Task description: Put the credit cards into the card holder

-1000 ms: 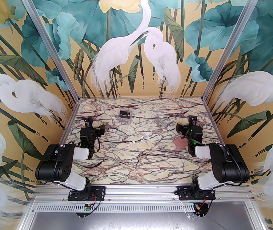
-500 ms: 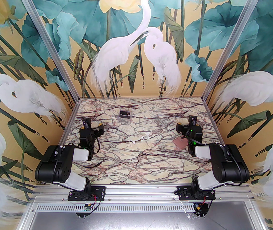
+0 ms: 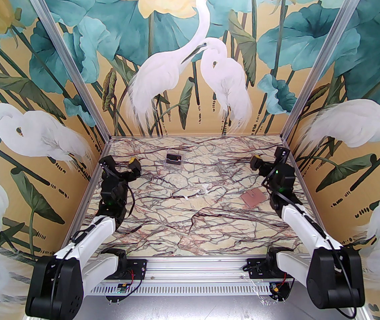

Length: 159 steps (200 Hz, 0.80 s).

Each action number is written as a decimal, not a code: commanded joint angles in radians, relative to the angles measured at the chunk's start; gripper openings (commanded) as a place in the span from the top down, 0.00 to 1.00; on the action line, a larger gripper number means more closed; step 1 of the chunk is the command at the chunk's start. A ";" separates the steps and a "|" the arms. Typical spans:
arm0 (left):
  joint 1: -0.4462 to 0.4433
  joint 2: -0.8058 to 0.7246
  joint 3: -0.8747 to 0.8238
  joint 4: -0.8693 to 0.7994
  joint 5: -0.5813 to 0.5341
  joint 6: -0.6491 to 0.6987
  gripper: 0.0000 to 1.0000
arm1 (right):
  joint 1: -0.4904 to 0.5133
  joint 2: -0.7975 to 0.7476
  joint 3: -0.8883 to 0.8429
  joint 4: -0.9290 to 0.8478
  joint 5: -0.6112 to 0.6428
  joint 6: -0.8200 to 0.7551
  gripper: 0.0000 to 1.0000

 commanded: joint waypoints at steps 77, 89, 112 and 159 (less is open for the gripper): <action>-0.056 0.123 0.194 -0.622 0.693 -0.272 0.12 | -0.086 0.136 0.151 -0.849 -0.039 0.278 0.14; -0.086 0.128 0.190 -0.644 0.688 -0.275 0.12 | -0.090 0.186 0.163 -0.838 -0.084 0.258 0.13; -0.137 0.139 0.184 -0.679 0.683 -0.278 0.13 | -0.091 0.289 0.201 -0.822 -0.188 0.234 0.13; -0.191 0.123 0.149 -0.690 0.668 -0.277 0.13 | -0.090 0.409 0.252 -0.803 -0.229 0.208 0.12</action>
